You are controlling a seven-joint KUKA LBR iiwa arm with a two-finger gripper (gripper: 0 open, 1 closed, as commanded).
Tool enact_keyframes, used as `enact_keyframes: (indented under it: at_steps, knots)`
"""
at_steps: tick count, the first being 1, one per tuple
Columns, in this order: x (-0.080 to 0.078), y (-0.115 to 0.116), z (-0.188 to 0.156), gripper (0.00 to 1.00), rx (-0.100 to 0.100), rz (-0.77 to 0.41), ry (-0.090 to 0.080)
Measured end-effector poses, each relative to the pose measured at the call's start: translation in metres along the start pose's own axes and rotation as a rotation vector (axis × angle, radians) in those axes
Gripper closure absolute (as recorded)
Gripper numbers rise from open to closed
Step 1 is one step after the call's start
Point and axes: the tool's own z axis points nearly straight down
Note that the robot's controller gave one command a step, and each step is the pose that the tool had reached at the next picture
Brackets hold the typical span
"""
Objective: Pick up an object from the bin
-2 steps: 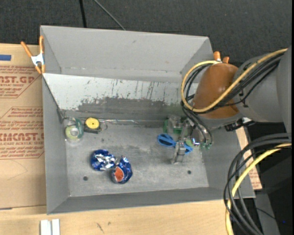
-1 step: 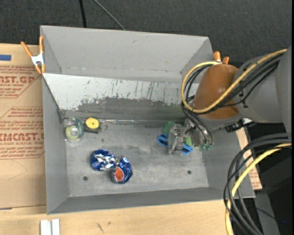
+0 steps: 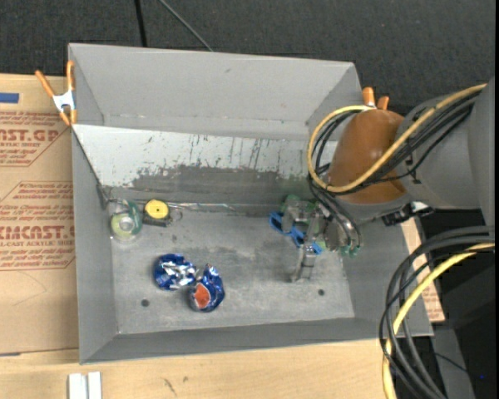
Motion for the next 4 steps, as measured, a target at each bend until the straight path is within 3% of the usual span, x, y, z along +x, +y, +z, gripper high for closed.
enact_keyframes:
  at_steps: [1,2,3,4]
  knots:
    - [-0.010,-0.041,0.000,0.00,0.002,0.070,-0.001]
    - [-0.023,-0.044,-0.001,0.00,-0.004,0.110,0.025]
    - [-0.028,-0.045,-0.001,1.00,-0.002,0.115,-0.004]
    - [-0.011,-0.051,-0.113,1.00,0.003,0.063,-0.012]
